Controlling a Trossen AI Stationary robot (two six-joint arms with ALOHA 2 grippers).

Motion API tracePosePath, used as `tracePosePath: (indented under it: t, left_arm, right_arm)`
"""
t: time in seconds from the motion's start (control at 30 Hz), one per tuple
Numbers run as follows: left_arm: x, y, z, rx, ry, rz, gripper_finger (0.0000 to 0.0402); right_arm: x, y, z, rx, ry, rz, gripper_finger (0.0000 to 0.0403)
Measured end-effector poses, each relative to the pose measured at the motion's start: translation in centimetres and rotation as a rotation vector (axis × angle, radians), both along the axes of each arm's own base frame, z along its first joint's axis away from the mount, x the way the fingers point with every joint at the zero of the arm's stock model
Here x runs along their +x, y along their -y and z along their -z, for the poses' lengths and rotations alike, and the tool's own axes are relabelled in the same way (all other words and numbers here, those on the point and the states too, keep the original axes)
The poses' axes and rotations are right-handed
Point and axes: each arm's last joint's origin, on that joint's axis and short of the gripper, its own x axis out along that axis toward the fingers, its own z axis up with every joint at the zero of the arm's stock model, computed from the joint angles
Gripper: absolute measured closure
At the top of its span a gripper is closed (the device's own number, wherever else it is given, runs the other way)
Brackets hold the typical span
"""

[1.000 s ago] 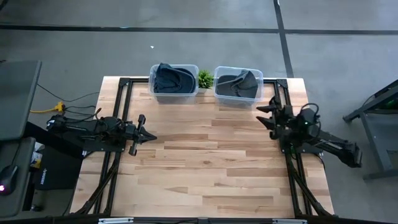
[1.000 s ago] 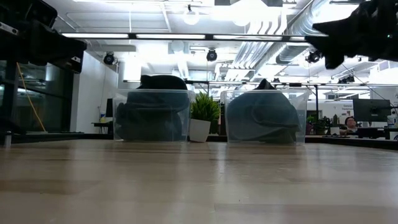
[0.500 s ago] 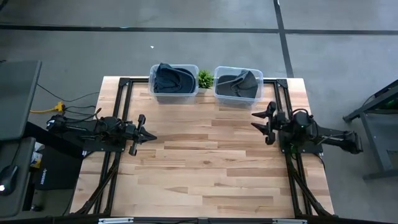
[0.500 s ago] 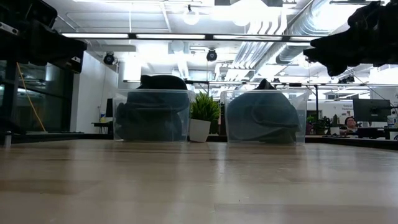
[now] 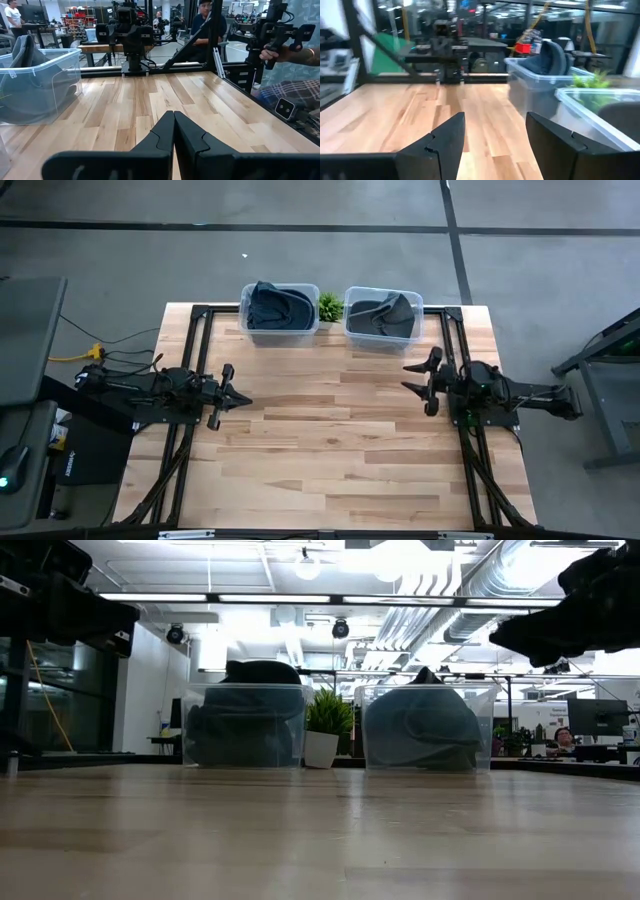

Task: Pick & Place hat
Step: Return to Home Position

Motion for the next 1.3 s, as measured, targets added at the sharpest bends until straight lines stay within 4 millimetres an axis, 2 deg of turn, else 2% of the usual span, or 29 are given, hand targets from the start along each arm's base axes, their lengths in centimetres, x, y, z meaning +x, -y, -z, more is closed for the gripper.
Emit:
tracePosePath:
  t: [0.2, 0.47, 0.63, 1.3]
  left_arm:
    - [0.0, 0.0, -0.01, 0.0, 0.0, 0.0, 0.0401]
    - [0.0, 0.0, -0.01, 0.0, 0.001, 0.0, 0.0401]
    - [0.0, 0.0, 0.0, 0.0, 0.0, 0.0, 0.0401]
    - [0.0, 0.0, 0.0, 0.0, 0.0, 0.0, 0.0401]
  right_arm:
    - [0.03, -0.23, 0.09, 0.004, -0.01, -0.08, 0.0197]
    - [0.03, -0.15, 0.08, -0.022, -0.013, -0.052, 0.0197]
    - [0.04, -0.2, 0.05, -0.103, -0.016, -0.069, 0.0198]
    - [0.05, -0.2, 0.05, -0.101, -0.014, -0.071, 0.0198]
